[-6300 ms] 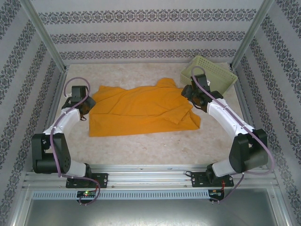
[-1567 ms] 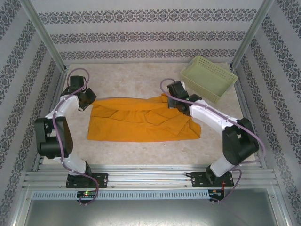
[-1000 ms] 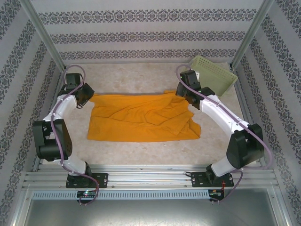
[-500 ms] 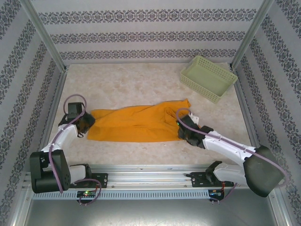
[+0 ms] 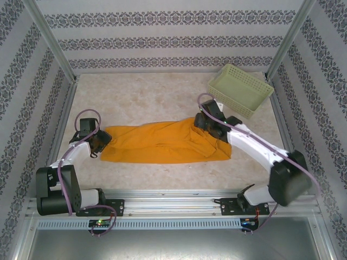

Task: Fold the inside-out t-shirt

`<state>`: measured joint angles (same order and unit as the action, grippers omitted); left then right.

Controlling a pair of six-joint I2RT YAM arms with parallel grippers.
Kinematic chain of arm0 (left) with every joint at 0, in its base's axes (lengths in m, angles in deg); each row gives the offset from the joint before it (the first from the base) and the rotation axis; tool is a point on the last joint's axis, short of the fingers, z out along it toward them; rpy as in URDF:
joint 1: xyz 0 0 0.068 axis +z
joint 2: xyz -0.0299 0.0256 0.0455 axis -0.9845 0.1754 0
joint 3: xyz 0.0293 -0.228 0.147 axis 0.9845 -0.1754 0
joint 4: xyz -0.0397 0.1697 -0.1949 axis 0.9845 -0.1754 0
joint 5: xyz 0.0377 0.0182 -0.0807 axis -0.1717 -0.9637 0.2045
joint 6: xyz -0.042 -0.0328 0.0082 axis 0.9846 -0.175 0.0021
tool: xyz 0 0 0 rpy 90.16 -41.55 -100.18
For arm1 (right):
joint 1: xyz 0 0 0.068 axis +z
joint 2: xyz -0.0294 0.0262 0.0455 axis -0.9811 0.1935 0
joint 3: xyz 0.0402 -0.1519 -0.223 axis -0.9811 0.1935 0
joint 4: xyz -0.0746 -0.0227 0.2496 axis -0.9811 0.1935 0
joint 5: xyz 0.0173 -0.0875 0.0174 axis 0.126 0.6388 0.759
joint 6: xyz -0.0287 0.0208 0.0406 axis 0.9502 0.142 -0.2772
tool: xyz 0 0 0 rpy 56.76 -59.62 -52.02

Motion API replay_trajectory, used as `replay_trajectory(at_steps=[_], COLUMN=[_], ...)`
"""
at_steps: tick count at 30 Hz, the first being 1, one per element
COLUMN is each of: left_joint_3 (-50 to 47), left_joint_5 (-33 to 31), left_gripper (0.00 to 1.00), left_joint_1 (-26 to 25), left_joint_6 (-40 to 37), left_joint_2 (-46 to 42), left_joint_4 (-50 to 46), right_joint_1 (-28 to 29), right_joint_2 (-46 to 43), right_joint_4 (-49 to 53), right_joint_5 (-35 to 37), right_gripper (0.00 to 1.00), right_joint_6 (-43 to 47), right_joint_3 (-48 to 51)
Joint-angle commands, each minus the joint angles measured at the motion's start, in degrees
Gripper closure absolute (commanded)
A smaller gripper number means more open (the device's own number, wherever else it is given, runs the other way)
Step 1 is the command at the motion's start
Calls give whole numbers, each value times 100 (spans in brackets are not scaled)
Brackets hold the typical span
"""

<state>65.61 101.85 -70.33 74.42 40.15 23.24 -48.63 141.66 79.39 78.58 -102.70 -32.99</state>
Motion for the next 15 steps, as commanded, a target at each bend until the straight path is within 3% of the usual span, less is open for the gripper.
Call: replay_trajectory(at_steps=[1, 6, 9, 15], left_joint_3=[74, 109, 109, 146], left_joint_5=[61, 155, 200, 229], left_gripper=[71, 78, 83, 91], left_joint_1=[84, 92, 90, 90], left_joint_6=[-67, -69, -64, -77], left_joint_2=[98, 215, 258, 311], left_joint_4=[177, 217, 244, 258], right_joint_1=[49, 133, 188, 249], right_joint_2=[721, 1706, 1948, 2390], right_joint_4=[164, 557, 632, 1107], right_joint_5=[-416, -256, -277, -55], right_gripper=[28, 26, 34, 39], right_joint_6=[508, 547, 505, 464], right_joint_3=[-491, -1258, -1413, -1801])
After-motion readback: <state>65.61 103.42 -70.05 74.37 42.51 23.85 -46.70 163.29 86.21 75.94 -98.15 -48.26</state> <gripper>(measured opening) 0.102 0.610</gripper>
